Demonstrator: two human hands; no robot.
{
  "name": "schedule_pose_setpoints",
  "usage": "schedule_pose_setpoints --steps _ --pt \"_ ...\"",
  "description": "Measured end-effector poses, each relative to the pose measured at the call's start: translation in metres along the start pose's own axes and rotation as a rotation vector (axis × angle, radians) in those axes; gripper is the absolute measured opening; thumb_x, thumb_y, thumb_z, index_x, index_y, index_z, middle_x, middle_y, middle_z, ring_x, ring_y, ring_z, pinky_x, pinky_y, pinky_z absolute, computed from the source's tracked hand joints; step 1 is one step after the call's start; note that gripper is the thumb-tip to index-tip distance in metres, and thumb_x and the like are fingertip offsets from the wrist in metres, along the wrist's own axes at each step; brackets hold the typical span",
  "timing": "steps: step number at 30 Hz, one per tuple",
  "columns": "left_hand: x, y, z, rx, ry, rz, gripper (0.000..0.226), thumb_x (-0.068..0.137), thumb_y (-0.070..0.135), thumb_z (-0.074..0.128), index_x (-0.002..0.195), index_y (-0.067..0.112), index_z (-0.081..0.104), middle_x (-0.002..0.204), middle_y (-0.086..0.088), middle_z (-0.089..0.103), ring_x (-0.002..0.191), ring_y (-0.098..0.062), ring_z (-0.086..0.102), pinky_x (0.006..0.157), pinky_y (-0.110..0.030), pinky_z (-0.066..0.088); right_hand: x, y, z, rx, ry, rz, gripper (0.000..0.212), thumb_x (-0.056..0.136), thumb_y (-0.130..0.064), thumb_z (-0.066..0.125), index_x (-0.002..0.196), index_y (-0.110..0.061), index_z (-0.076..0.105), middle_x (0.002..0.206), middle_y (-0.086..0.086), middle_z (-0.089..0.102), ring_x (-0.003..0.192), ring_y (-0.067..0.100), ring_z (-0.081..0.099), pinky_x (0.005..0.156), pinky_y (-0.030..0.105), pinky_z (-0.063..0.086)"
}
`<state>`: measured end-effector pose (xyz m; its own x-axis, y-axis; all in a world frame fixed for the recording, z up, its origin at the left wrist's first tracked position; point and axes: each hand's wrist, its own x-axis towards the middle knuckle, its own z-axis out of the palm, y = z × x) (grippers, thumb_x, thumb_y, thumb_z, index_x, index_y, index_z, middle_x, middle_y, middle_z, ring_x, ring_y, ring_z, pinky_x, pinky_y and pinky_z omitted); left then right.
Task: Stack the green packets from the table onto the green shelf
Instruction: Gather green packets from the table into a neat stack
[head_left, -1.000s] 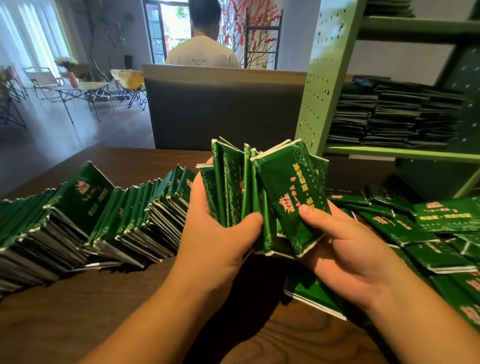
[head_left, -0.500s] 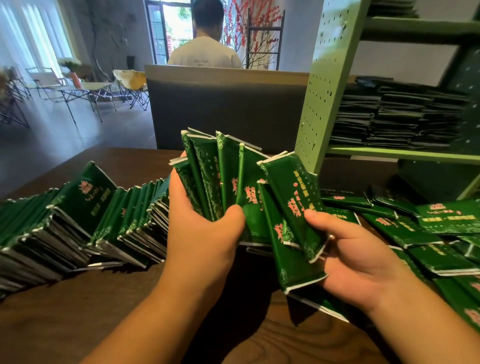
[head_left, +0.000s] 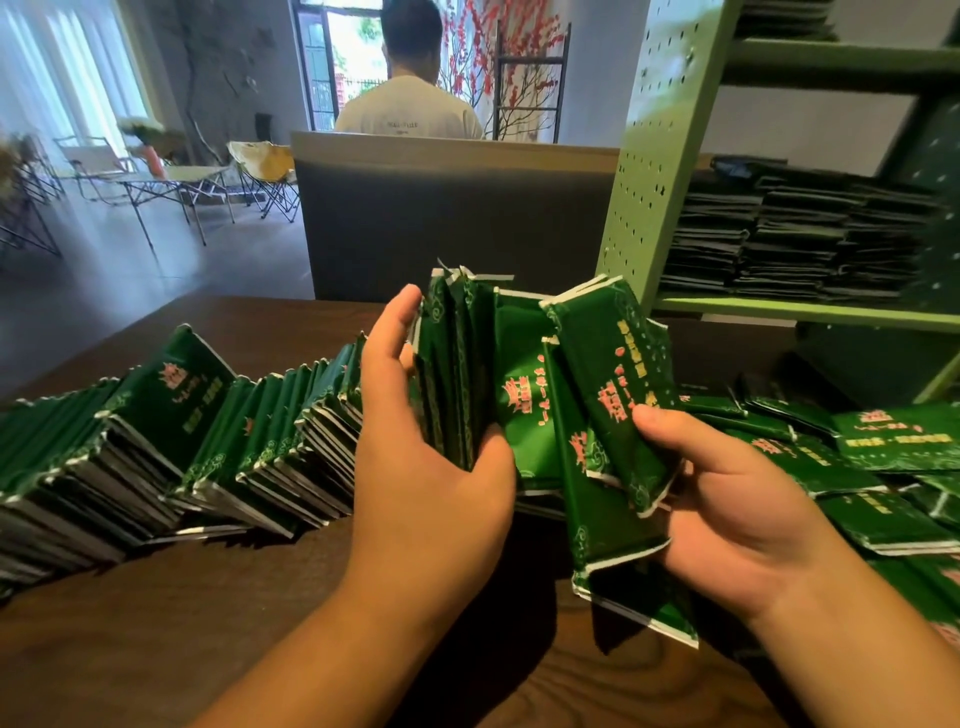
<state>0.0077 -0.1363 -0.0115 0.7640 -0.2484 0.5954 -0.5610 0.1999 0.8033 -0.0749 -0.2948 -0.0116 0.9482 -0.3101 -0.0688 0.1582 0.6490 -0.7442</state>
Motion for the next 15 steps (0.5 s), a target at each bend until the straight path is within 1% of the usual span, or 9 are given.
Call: schedule_pose_setpoints --steps 2,4,6,7,9,10,12,14,15 --pt "-0.0006 0.0008 0.0002 0.002 0.013 0.010 0.089 0.078 -0.021 0.065 0.147 0.027 0.035 0.117 0.034 0.059 0.112 0.016 0.057 0.089 0.002 0.040 0.0022 0.0004 -0.0005 0.012 0.026 0.006 0.081 0.017 -0.010 0.102 0.094 0.001 0.080 0.100 0.024 0.075 0.084 0.036 0.077 0.063 0.050 0.061" --pt "0.0003 -0.0010 -0.0008 -0.010 0.037 -0.001 0.086 0.079 -0.020 0.062 0.144 0.030 0.036 0.120 0.025 0.061 0.113 0.009 0.061 0.089 -0.001 0.043 0.0024 -0.0005 0.0019 0.020 0.047 -0.002 0.073 0.022 -0.009 0.100 0.092 0.001 0.080 0.100 0.023 0.076 0.083 0.035 0.077 0.061 0.050 0.061" --pt "0.0015 -0.0033 -0.0022 -0.022 0.045 -0.016 0.082 0.082 -0.017 0.060 0.146 0.028 0.036 0.123 0.013 0.062 0.113 0.002 0.063 0.092 -0.006 0.045 0.0021 -0.0026 0.0021 -0.001 0.078 -0.027 0.049 0.046 -0.010 0.090 0.093 0.000 0.080 0.097 0.022 0.076 0.080 0.033 0.077 0.059 0.049 0.062" --pt "0.0020 -0.0038 -0.0029 -0.021 0.047 -0.018 0.081 0.082 -0.017 0.060 0.146 0.027 0.036 0.122 0.011 0.062 0.112 0.000 0.063 0.092 -0.007 0.046 0.0028 -0.0035 0.0015 -0.022 0.115 -0.053 0.043 0.059 -0.011 0.080 0.101 0.000 0.077 0.098 0.021 0.076 0.080 0.033 0.077 0.061 0.050 0.062" --pt "0.0022 -0.0034 -0.0033 -0.015 0.042 -0.024 0.079 0.083 -0.016 0.060 0.145 0.027 0.037 0.119 0.011 0.063 0.109 0.000 0.064 0.090 -0.007 0.046 0.0046 -0.0034 0.0002 -0.087 0.171 -0.115 0.061 0.067 -0.011 0.072 0.126 0.000 0.065 0.105 0.022 0.075 0.090 0.035 0.076 0.068 0.052 0.062" --pt "0.0019 -0.0030 -0.0033 -0.012 0.028 -0.027 0.079 0.083 -0.017 0.060 0.145 0.027 0.037 0.118 0.012 0.063 0.108 0.001 0.064 0.088 -0.006 0.046 0.0048 -0.0024 -0.0007 -0.094 0.178 -0.140 0.078 0.063 -0.011 0.076 0.137 -0.002 0.056 0.110 0.023 0.074 0.096 0.037 0.075 0.072 0.054 0.061" --pt "0.0009 -0.0041 -0.0024 -0.011 -0.024 -0.025 0.080 0.083 -0.018 0.060 0.146 0.026 0.038 0.116 0.016 0.065 0.108 0.002 0.065 0.087 -0.007 0.048 0.0024 -0.0002 0.0002 -0.112 0.159 -0.163 0.104 0.050 -0.013 0.083 0.146 -0.004 0.044 0.113 0.023 0.073 0.101 0.039 0.073 0.074 0.055 0.059" --pt "0.0003 -0.0052 -0.0015 -0.006 -0.080 -0.022 0.081 0.083 -0.016 0.061 0.146 0.029 0.038 0.117 0.020 0.065 0.110 0.001 0.065 0.087 -0.009 0.050 -0.0009 0.0000 0.0032 -0.150 0.139 -0.176 0.104 0.045 -0.013 0.084 0.143 -0.004 0.049 0.110 0.022 0.074 0.097 0.038 0.074 0.071 0.054 0.060" --pt "0.0005 -0.0057 -0.0012 -0.007 -0.097 -0.025 0.081 0.084 -0.015 0.061 0.147 0.029 0.038 0.118 0.021 0.065 0.111 0.001 0.065 0.087 -0.010 0.051 -0.0027 -0.0008 0.0040 -0.163 0.118 -0.182 0.091 0.047 -0.013 0.083 0.134 -0.004 0.058 0.108 0.022 0.075 0.093 0.037 0.075 0.069 0.053 0.061"
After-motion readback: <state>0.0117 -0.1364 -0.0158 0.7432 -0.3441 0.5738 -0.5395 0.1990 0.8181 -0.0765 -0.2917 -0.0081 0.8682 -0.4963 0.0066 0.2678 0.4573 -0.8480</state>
